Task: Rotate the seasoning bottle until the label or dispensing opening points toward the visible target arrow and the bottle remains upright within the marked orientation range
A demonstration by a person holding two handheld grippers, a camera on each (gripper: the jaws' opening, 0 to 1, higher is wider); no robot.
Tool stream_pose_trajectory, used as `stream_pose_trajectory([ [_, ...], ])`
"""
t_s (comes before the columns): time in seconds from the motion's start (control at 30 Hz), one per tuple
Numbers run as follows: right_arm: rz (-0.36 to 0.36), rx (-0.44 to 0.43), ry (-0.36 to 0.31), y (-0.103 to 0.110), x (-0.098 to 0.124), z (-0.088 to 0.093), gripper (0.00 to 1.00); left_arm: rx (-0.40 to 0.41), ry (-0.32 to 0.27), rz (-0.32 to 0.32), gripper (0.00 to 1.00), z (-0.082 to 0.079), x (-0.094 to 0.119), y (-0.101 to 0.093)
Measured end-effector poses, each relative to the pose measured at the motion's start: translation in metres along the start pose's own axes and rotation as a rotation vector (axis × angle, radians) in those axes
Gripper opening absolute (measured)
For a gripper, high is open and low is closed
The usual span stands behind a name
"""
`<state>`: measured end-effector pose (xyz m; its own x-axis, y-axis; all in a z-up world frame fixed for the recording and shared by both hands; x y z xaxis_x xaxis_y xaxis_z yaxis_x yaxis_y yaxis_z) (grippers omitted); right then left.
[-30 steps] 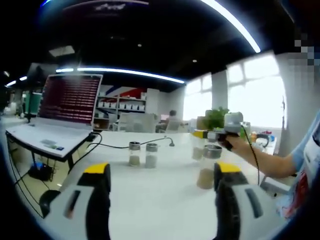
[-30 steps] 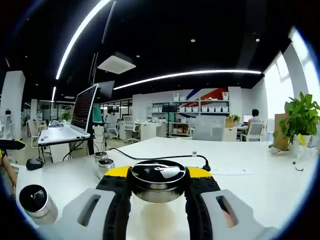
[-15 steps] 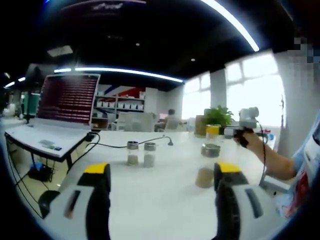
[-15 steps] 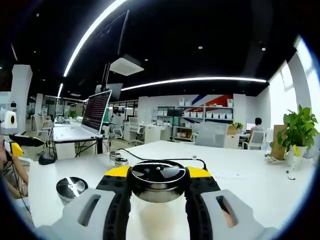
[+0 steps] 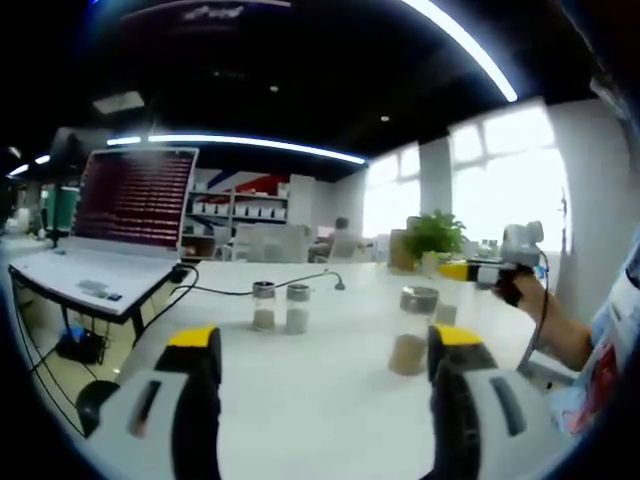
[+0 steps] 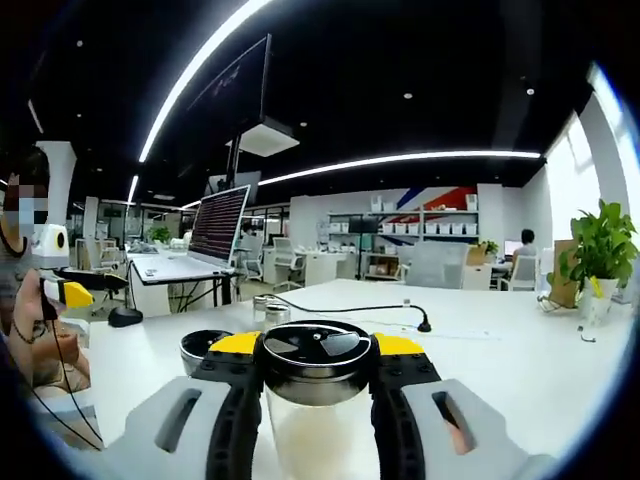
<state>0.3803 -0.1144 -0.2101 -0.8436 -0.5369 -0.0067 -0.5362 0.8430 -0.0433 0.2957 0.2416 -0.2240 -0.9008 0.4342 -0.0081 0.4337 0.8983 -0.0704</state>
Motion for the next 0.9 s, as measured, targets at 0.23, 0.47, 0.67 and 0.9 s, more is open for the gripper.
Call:
stream_pose_trajectory([
  [0.23,-0.036,-0.028,0.017,0.01,0.005,0.013,0.4,-0.001,0.003,0.005,0.9,0.0,0.0,-0.002],
  [0.47,-0.032,-0.025,0.039,0.009,0.006,0.029,0.4,0.001,0.004,0.004,0.9,0.001,0.0,-0.002],
  [0.67,-0.062,0.01,0.034,0.012,0.01,0.03,0.41,0.003,0.008,0.005,0.9,0.001,-0.002,-0.002],
  [0.9,-0.056,-0.032,0.01,0.01,0.012,0.033,0.41,0.001,0.016,0.022,0.9,0.002,-0.004,-0.006],
])
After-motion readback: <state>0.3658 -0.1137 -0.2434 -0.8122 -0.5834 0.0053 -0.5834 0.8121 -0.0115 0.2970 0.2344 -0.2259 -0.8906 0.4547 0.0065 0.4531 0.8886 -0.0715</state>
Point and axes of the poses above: the point that each gripper's makers call its tool centre point, and the gripper's own axes: x roughly backward along the fingers, y roughly to its left, z roughly out of its underside, the point moved 9 cm from there along x, roughly backward along the fingers
